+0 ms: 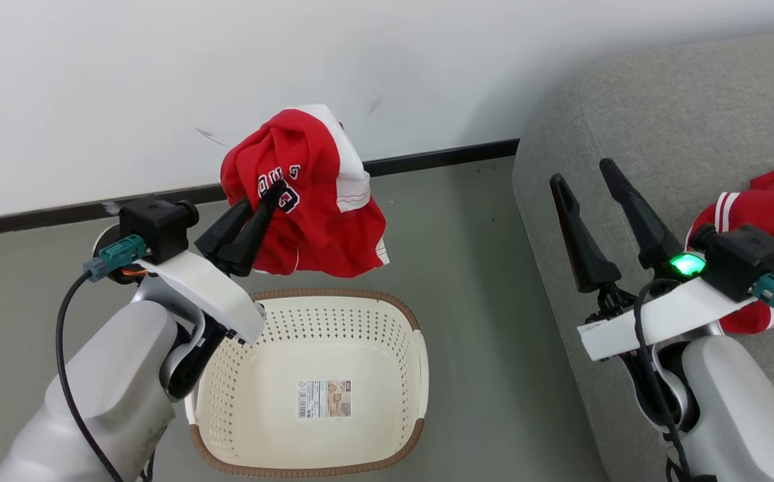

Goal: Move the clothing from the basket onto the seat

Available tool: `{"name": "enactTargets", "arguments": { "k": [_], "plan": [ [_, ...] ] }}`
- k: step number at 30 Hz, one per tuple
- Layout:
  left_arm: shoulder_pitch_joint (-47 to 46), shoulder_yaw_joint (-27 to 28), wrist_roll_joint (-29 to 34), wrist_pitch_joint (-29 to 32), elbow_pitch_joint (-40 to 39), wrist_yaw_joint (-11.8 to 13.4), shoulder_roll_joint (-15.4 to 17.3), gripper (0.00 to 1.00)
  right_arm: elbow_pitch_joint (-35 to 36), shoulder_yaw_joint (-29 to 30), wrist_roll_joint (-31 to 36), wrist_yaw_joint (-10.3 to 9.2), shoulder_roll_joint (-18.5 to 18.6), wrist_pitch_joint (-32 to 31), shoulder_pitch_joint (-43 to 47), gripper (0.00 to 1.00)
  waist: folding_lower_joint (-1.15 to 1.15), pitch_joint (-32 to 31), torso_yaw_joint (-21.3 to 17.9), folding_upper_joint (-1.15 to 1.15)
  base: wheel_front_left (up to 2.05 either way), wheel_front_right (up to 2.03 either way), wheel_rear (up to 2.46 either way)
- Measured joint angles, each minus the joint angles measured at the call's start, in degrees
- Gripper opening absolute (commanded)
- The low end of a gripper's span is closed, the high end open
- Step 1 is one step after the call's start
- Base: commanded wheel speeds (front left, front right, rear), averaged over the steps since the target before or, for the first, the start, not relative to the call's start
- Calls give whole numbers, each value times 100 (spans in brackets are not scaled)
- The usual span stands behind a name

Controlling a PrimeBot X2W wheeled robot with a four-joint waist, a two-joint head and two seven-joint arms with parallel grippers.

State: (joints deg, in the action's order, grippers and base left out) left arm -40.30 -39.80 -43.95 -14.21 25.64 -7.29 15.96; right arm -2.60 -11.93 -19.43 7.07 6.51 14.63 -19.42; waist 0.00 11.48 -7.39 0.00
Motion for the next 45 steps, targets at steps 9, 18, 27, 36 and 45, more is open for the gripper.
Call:
{"name": "enactTargets", "arguments": {
  "k": [9, 18, 27, 36, 45],
  "plan": [
    [142, -103, -41, 3, -125, 0, -135, 0, -114, -141, -126, 0, 83, 0, 292, 100, 0, -377, 102, 0, 0, 0, 0],
    [331, -267, -49, 104, -279, 0, -205, 0, -304, -452, -359, 0, 136, -1, 583, 100, 0, -716, 198, 0, 0, 0, 0],
    [348, -438, -51, 264, -477, 0, -318, 0, -468, -1080, -428, 0, 221, -1, 626, 100, 0, -904, 343, 0, 0, 0, 0],
    [357, -587, -75, 398, -740, 0, -430, 0, -692, -1412, -431, 0, 314, -1, 523, 100, 0, -973, 490, 0, 0, 0, 0],
    [460, -828, -133, 550, -932, 0, -504, 0, -900, -1653, -542, 0, 398, -1, 118, 100, 0, -976, 627, 0, 0, 0, 0]
  ]
}}
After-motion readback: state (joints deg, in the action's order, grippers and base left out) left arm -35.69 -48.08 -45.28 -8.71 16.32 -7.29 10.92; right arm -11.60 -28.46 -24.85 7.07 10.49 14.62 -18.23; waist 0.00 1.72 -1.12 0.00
